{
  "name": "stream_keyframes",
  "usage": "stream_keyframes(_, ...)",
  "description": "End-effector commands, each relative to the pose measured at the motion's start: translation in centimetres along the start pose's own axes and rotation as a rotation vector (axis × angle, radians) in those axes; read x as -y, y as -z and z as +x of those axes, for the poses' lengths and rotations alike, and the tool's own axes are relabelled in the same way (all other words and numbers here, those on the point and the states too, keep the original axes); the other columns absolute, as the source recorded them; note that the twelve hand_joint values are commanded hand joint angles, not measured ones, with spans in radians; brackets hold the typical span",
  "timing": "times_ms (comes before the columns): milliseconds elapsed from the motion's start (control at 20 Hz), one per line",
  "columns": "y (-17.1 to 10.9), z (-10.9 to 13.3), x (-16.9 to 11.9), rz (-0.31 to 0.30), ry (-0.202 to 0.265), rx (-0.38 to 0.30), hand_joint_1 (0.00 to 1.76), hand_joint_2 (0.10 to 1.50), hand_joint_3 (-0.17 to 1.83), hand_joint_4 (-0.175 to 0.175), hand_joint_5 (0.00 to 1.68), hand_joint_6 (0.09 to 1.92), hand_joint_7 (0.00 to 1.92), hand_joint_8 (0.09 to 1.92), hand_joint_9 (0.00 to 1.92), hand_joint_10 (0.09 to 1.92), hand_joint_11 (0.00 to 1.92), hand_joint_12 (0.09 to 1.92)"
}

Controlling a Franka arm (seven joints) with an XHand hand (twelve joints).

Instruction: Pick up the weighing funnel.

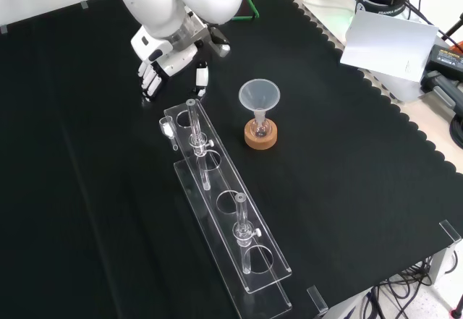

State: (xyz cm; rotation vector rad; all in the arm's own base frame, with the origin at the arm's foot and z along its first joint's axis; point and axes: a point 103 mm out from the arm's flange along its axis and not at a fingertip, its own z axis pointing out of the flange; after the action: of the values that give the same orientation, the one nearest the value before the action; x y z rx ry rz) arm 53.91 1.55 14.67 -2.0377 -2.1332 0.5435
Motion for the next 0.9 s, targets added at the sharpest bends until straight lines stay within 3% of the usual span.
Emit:
stream_keyframes(50,-2.4,0.2,-1.2,0.046,-0.024,-0.022,0.86,0.64,0.49,-0.033,0.64,0.12,0.41,0.69,0.64,0.57,0.52,1.27)
stream_keyframes(450,-3.7,0.6,-2.3,0.082,-0.033,-0.043,0.86,0.61,0.55,-0.033,0.64,0.18,0.41,0.7,0.64,0.56,0.52,1.27)
stream_keyframes(900,-4.8,0.5,-3.6,0.103,-0.061,-0.03,0.86,0.59,0.58,-0.033,0.56,0.4,0.41,0.7,0.64,0.57,0.52,1.27)
